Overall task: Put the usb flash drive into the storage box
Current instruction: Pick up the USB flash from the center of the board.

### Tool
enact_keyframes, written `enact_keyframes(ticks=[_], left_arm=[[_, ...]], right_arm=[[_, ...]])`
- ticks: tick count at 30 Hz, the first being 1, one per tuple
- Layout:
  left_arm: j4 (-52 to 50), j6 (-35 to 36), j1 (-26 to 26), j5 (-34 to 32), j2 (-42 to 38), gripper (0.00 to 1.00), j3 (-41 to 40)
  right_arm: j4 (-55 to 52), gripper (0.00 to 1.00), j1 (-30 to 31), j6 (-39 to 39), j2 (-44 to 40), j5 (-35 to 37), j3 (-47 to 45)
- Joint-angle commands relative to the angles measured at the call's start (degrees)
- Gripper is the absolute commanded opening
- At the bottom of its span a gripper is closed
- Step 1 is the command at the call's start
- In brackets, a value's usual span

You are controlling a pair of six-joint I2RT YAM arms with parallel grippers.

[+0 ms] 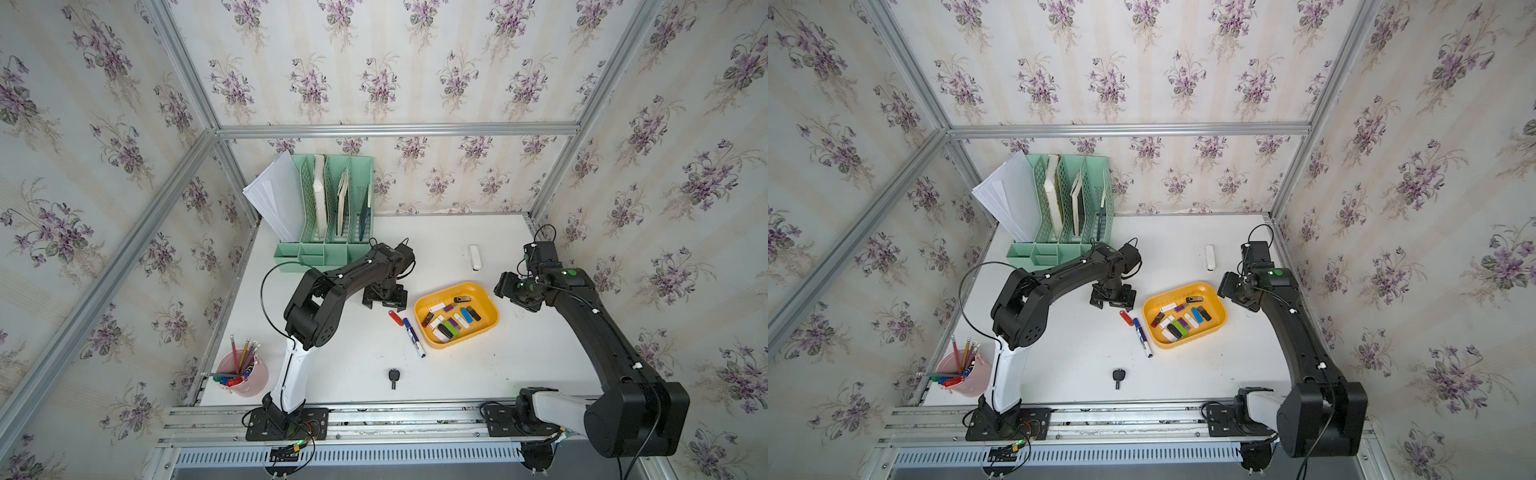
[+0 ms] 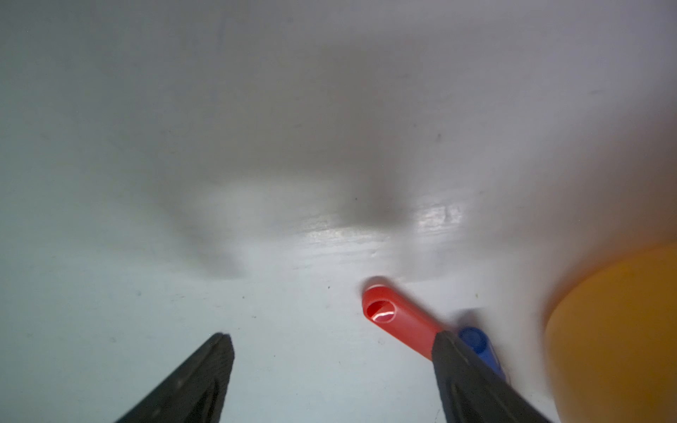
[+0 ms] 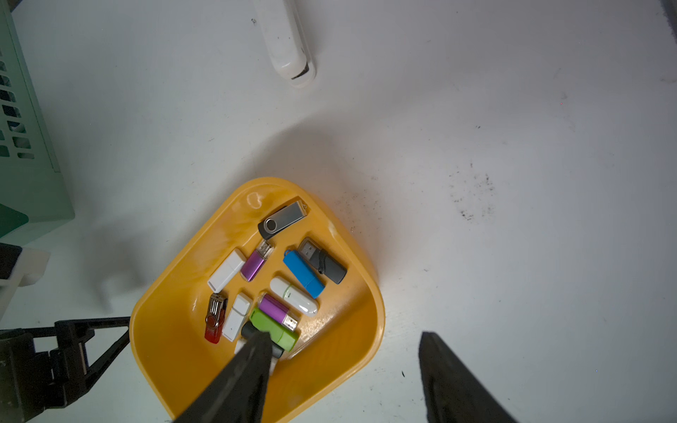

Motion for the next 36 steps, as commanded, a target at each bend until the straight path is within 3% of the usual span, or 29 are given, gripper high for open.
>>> enact_keyframes(ticks=[1, 13, 21, 27, 30, 32, 36], left_arm=[[0.5, -1.7, -0.8, -1.8, 0.8, 0.91, 0.3], [2.5, -1.8, -1.6, -0.5, 2.3, 0.90, -1.4], [5.0, -1.5, -1.8, 1.0, 0.3, 0.71, -6.3], [5.1, -1.4, -1.8, 1.1, -1.0, 0.57, -7.1], [5.0, -1.2, -1.9, 1.4, -1.1, 0.56, -7.2], [5.0, -1.1, -1.8, 1.7, -1.0, 0.48, -7.2], [5.3, -1.2, -1.9, 2.0, -1.6, 0.41, -8.1]], right_arm=[[0.3, 0.69, 0.0, -0.6, -0.1, -0.7, 0.0], [0.1, 0.69, 0.0, -1.1, -0.9, -1.1, -1.1], [0.0, 0.69, 0.0, -0.9, -1.7, -1.6, -1.9], [0.0, 0.68, 0.0, -1.0, -1.9, -1.4, -2.5], [0.1, 0.69, 0.0, -1.1, -1.8, -1.2, -2.9], [0.4, 0.69, 0.0, -1.1, -1.7, -1.2, -3.2], [0.6, 0.68, 0.0, -1.1, -1.6, -1.2, -3.7]])
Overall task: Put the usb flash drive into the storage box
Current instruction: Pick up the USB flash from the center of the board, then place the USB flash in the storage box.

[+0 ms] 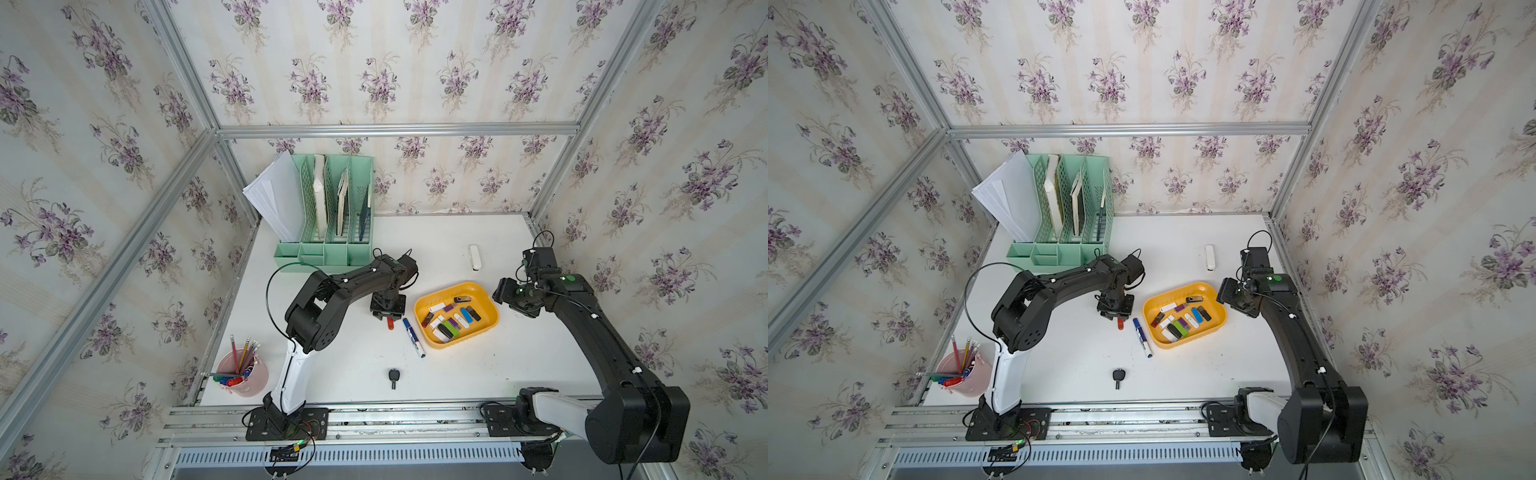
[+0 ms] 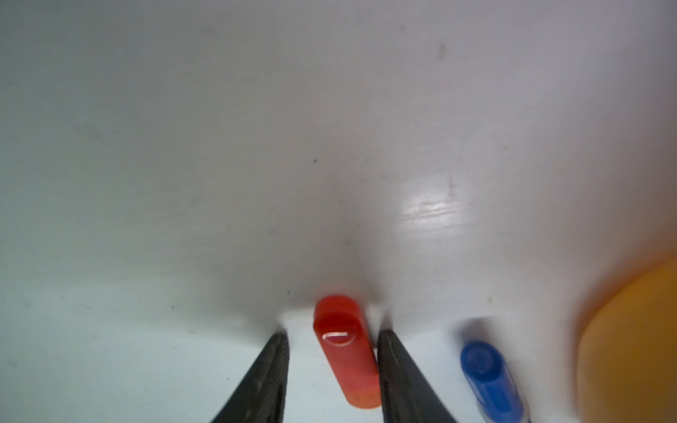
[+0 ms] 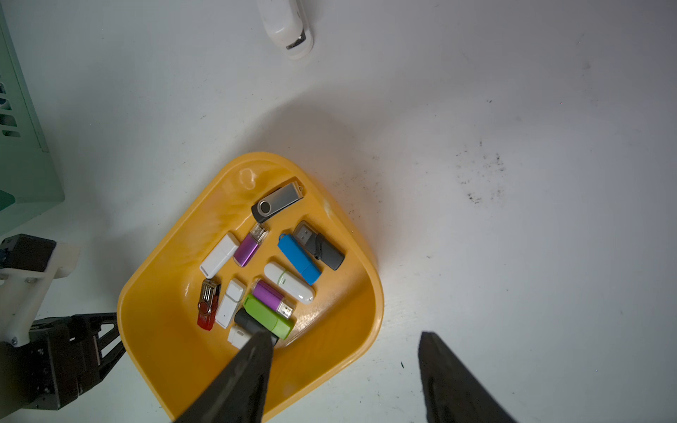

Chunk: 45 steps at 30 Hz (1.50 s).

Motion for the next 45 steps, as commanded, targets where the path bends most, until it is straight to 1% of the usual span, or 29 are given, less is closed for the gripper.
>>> enact_keyframes(ticks=[1, 11, 19, 30, 40, 45], left_arm=[[-0.3, 0.4, 0.0, 0.6, -0.4, 0.39, -0.9], [0.3, 0.6, -0.2, 1.0, -1.0, 0.29, -2.2], [-0.2, 1.0, -0.2, 0.9, -1.2, 0.23, -1.5], [-3.9, 2.1, -0.1, -1.1, -3.9, 0.22, 1.2], [-10.9, 4.1, -0.6, -2.0, -5.9, 0.22, 12.2], [-14.9, 5.5, -2.3, -1.3, -2.6, 0.23, 22.6]], right_arm=[[0.0, 0.68, 0.0, -0.6, 0.0, 0.1, -0.3], [0.1, 0.68, 0.0, -0.7, -0.1, 0.4, -0.6], [0.0, 0.69, 0.0, -0.8, -0.1, 0.7, -0.9], [0.3, 0.68, 0.0, -0.8, -0.1, 1.1, -1.4], [1.1, 0.69, -0.1, 0.3, 2.3, 4.0, -1.7], [2.0, 0.69, -0.2, 0.5, 3.4, 4.8, -2.1]])
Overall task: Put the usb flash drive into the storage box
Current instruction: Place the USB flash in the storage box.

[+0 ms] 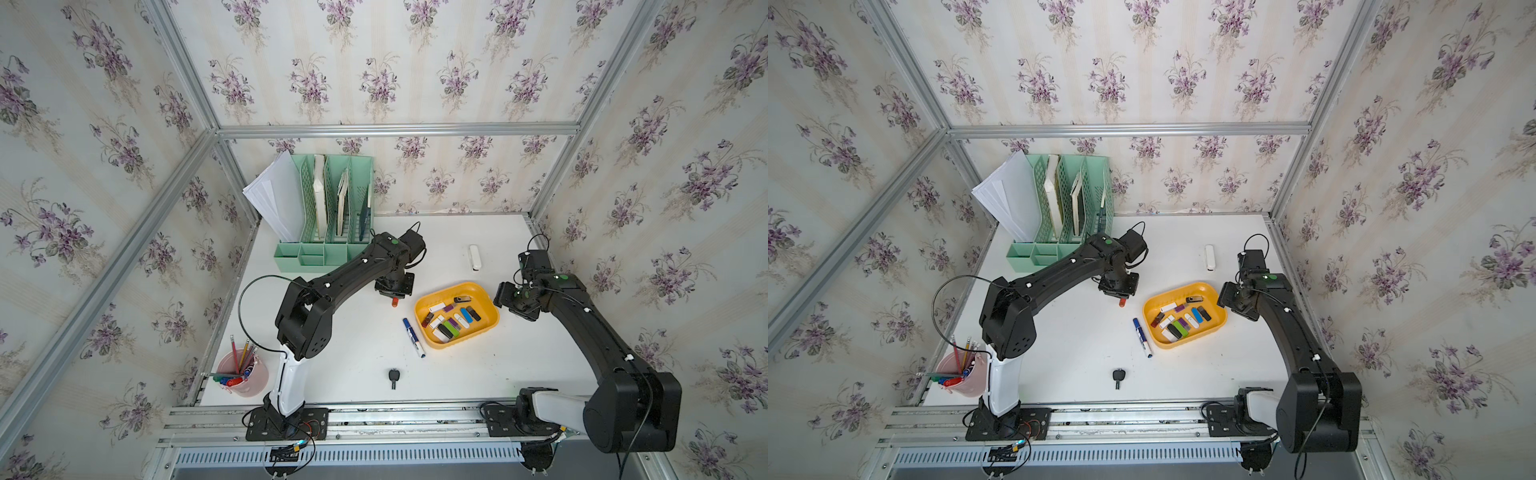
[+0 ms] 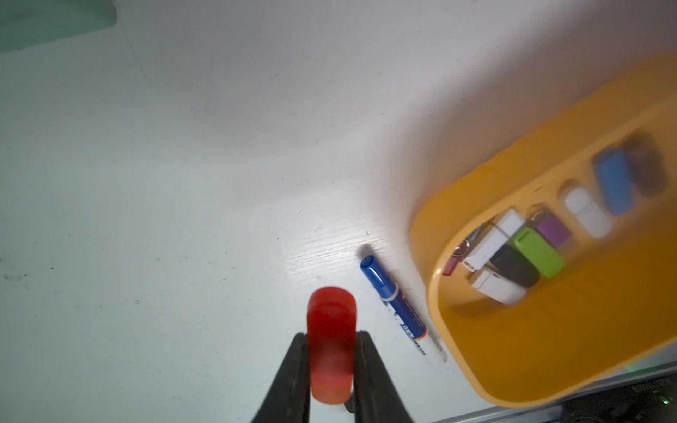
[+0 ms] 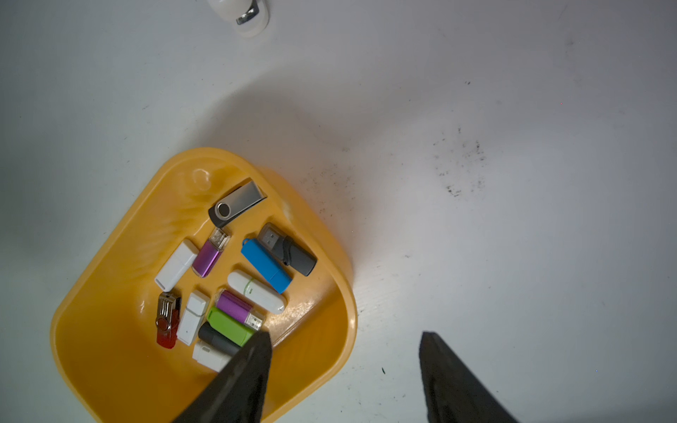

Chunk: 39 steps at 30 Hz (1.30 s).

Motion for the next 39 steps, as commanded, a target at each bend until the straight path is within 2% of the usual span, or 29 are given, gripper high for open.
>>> enact_keyframes(ticks=[1, 8, 12, 22, 33, 39], left_arm=[[-4.7, 1.8, -1.2, 0.2, 2.6, 0.23, 6.1], [-8.4, 6.4, -5.1, 3.8, 11.8, 0.23, 23.2], [-9.5, 8.6, -6.6, 5.8, 15.8, 0.24, 28.4], [-9.1, 9.7, -9.4, 6.7, 19.2, 0.24, 27.6], [-12.0, 11.8, -10.8, -1.3, 23.5, 0.24, 27.7], [-13.0, 12.6, -10.9, -3.7, 25.4, 0.25, 28.7]], right_arm=[[0.9, 0.70, -0.2, 0.4, 0.5, 1.7, -0.1], [2.3, 0.70, -3.1, -0.1, 1.1, 1.1, -1.1], [2.5, 0.70, -4.4, -0.7, 1.1, 1.2, -1.2], [2.7, 0.70, -5.4, -1.4, 0.9, 1.1, -1.3], [2.8, 0.71, -5.8, -2.1, 0.4, 0.9, -1.8], [2.8, 0.71, -6.2, -2.5, 0.2, 0.8, -2.1]])
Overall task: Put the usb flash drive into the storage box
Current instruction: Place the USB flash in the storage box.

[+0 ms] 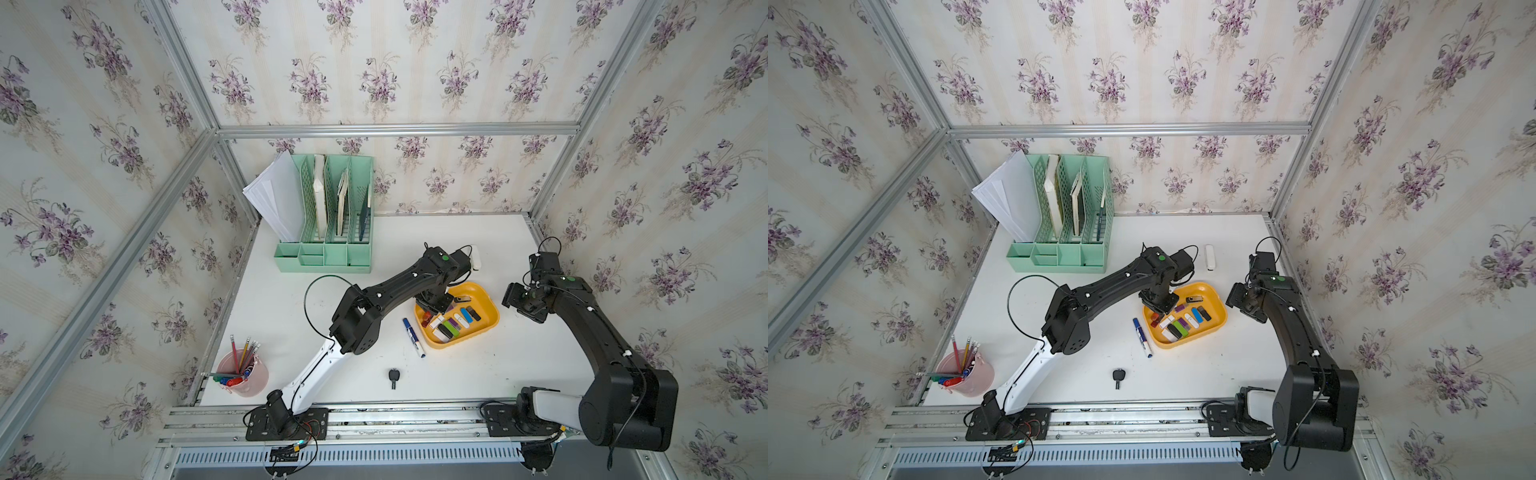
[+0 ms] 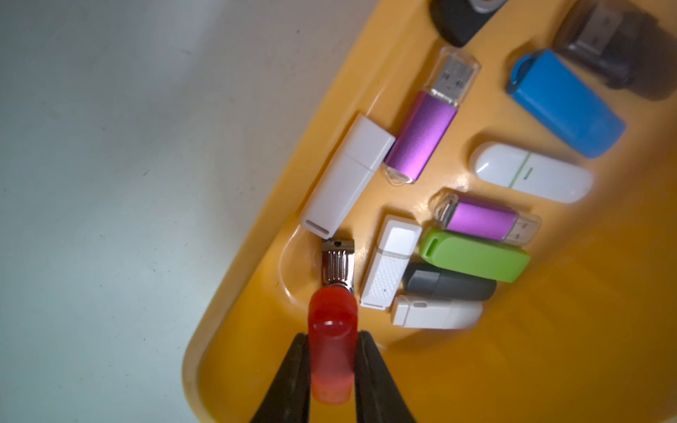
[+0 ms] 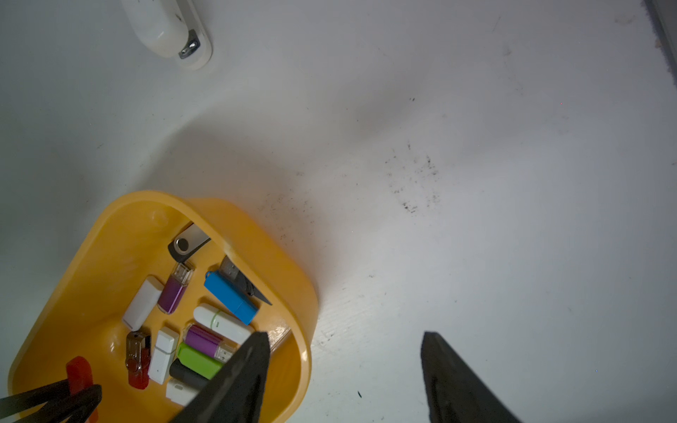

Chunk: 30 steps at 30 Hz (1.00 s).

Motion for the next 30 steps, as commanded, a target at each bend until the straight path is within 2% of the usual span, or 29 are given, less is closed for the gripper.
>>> enact_keyframes(ticks=[1, 14, 23, 26, 30], left_arm=[[-2.2, 1.3, 0.0, -2.8, 1.0, 0.25, 1.2], [-5.0, 2.1, -0.7, -7.0, 3.1, 0.27, 2.3], [-6.0, 1.8, -1.0, -8.4, 2.7, 0.43, 2.4], [-5.3, 1.1, -1.2, -7.2, -0.3, 0.54, 3.2], [-0.6, -2.2, -0.4, -4.1, -10.5, 0.84, 0.5]], right_arm=[[0.4, 0.71, -0.2, -1.0, -0.4, 0.0, -0.3], [0.8, 0.71, -0.6, -1.5, -1.1, -0.8, -0.8], [0.7, 0.71, -0.8, -1.7, -1.8, -1.0, -0.9], [0.7, 0.71, -0.8, -1.9, -2.2, -1.1, -1.0], [1.2, 0.72, -0.8, -2.8, -3.4, -2.8, -0.8]])
